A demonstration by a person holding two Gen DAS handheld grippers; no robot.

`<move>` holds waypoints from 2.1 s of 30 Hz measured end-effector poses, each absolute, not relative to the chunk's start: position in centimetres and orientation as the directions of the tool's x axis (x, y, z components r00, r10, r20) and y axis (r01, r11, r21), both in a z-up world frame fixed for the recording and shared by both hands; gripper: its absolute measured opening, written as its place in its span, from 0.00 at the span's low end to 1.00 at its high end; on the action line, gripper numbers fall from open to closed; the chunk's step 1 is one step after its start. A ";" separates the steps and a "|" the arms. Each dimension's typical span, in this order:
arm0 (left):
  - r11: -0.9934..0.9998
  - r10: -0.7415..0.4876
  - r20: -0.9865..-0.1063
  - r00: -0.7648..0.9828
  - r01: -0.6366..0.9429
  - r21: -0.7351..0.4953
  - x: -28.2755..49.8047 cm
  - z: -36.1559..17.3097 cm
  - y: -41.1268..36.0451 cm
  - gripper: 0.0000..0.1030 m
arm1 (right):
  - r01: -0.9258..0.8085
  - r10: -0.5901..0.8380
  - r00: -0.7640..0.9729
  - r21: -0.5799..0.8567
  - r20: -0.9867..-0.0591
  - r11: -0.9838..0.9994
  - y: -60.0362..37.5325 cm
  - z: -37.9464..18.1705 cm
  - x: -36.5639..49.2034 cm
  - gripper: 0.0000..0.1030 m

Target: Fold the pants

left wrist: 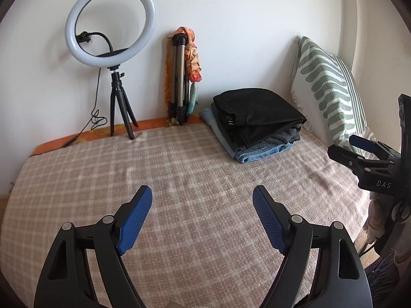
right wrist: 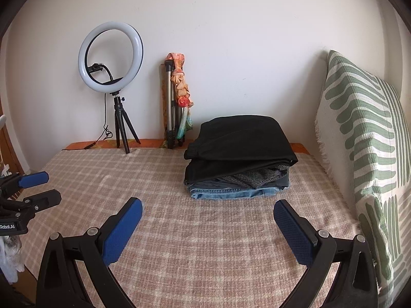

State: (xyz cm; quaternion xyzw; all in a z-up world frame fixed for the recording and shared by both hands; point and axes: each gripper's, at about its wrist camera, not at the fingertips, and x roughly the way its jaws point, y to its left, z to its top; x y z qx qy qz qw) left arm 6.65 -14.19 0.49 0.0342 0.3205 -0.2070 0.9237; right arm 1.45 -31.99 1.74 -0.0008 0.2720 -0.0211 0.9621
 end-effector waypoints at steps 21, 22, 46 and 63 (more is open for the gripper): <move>0.934 -0.307 -0.629 0.715 0.352 -0.055 4.9 -1.7 -11.9 0.83 | 0.073 -0.057 0.844 0.009 -0.533 0.997 -31.5 -1.1 0.7 1.00; 0.934 -0.303 -0.629 0.715 0.355 -0.046 4.8 -1.7 -12.0 0.84 | 0.074 -0.059 0.844 0.006 -0.533 0.997 -31.5 -1.1 0.8 1.00; 0.939 -0.286 -0.640 0.713 0.343 -0.037 4.5 -1.9 -11.9 0.86 | 0.079 -0.067 0.840 -0.001 -0.538 0.997 -31.3 -1.4 1.0 1.00; 0.937 -0.289 -0.641 0.711 0.346 -0.039 4.4 -2.0 -12.0 0.86 | 0.083 -0.066 0.838 0.006 -0.542 0.997 -31.4 -1.3 0.9 1.00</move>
